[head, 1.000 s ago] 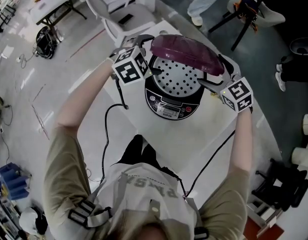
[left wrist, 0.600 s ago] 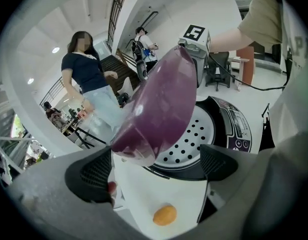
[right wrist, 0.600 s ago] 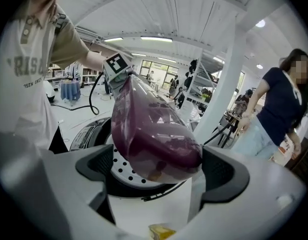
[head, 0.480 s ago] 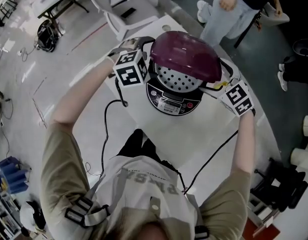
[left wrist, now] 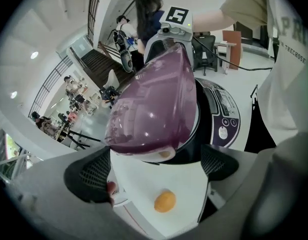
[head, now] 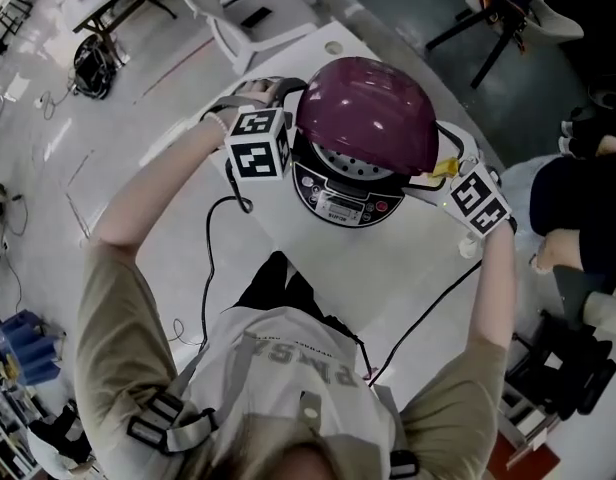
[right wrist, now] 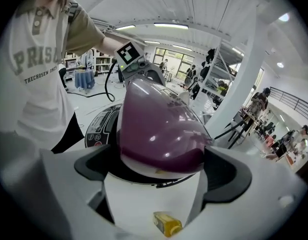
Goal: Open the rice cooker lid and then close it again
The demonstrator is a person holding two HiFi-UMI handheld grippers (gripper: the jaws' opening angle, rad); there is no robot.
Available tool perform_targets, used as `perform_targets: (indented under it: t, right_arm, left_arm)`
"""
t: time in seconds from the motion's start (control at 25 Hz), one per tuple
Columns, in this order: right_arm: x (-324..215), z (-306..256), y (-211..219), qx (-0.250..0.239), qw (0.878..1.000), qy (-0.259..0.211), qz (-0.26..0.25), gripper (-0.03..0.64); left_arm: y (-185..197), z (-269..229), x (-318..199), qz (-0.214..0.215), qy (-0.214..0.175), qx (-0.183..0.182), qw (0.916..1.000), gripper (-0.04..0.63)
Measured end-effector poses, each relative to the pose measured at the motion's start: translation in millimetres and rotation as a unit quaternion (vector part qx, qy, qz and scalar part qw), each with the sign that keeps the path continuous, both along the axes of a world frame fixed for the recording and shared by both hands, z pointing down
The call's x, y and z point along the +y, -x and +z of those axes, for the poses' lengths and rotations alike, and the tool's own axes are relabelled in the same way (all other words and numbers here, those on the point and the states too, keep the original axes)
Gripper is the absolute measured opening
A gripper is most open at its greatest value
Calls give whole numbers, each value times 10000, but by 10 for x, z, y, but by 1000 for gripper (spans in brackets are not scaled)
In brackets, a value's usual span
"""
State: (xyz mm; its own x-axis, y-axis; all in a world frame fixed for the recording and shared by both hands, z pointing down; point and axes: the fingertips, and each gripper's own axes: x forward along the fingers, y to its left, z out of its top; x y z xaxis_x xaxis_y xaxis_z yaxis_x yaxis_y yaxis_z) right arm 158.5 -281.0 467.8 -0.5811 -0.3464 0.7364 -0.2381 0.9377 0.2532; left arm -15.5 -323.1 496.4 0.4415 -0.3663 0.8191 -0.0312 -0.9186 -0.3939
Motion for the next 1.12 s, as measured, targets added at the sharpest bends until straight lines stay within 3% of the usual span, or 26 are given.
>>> perform_targets:
  t: [0.28,0.72,1.12]
  right_arm:
    - [67,62,-7,170,9997,137,-133,549]
    - [132,144,-40,355,9987,291,-224,549]
    - [265,324,-44,584,9959,576,-382,549]
  left_arm:
    - [34,62,50,141,89,-251,9995,572]
    - [83,94,146,478,546,-541,9959,574]
    - [143,312,243,704,576,-941,9914,574]
